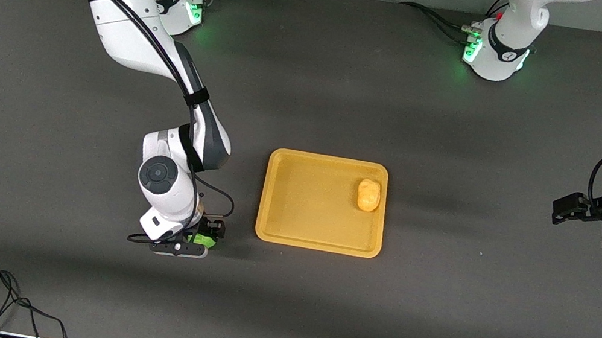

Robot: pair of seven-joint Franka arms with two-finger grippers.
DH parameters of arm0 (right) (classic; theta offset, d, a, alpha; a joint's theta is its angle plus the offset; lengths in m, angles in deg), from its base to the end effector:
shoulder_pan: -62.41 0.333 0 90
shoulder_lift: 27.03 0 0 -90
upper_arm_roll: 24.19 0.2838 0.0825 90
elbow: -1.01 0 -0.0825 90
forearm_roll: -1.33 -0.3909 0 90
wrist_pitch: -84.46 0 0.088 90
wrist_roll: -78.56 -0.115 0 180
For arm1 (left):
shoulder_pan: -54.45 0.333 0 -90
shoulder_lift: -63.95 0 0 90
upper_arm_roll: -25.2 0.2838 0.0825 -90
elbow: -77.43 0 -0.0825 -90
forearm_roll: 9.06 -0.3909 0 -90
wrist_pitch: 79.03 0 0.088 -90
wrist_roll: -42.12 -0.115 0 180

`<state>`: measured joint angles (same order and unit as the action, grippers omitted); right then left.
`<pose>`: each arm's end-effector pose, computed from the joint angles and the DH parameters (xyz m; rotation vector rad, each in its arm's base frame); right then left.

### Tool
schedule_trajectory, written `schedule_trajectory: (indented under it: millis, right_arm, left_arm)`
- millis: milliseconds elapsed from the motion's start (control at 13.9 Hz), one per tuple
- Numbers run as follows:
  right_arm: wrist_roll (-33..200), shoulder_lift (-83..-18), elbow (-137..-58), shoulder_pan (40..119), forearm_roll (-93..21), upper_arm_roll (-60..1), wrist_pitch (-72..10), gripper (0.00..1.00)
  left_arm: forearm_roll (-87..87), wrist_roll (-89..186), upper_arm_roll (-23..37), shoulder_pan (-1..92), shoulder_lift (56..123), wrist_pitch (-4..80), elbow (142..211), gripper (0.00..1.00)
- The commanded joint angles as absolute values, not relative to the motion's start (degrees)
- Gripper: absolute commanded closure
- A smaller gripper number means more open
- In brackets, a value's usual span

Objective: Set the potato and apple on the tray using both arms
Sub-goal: 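Grasp the green apple with the right gripper while the left gripper withdraws, then carry the green apple with the right gripper onto the tray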

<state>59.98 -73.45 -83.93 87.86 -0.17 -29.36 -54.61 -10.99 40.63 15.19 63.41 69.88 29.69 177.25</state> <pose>0.6658 0.2563 0.1721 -3.1291 -0.0680 -0.2271 0.6036 -0.0053 0.4707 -3.1249 0.0827 -0.0835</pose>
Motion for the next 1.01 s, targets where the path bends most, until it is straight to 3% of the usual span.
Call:
schedule_trajectory:
  millis: [0, 288, 431, 575, 935]
  right_arm:
    - [59.32, -67.14, -83.89, 88.16, -1.48, -29.64, -47.32, 0.33]
    - [59.32, -57.29, -82.49, 88.25, -1.31, -29.73, -35.64, 0.33]
    - [57.66, -55.87, -77.59, 88.69, -1.31, -29.38, -27.82, 0.33]
    - [49.69, -56.65, -72.66, 91.82, -1.22, -29.2, -23.31, 0.33]
    - [32.19, -64.28, -63.88, 104.57, -0.51, -29.29, -23.12, 0.33]
  left_arm:
    - [-11.35, 40.1, 15.36, 62.89, 69.84, 27.51, 176.04, 0.0]
    - [-11.26, 39.22, 14.83, 62.54, 69.57, 25.13, 175.34, 0.0]
    - [-10.82, 39.22, 14.74, 62.45, 69.83, 19.79, 170.79, 0.0]
    - [-10.73, 38.7, 14.74, 62.45, 70.1, 16.08, 167.52, 0.0]
    - [-10.99, 35.8, 14.92, 62.89, 70.54, 17.29, 167.78, 0.0]
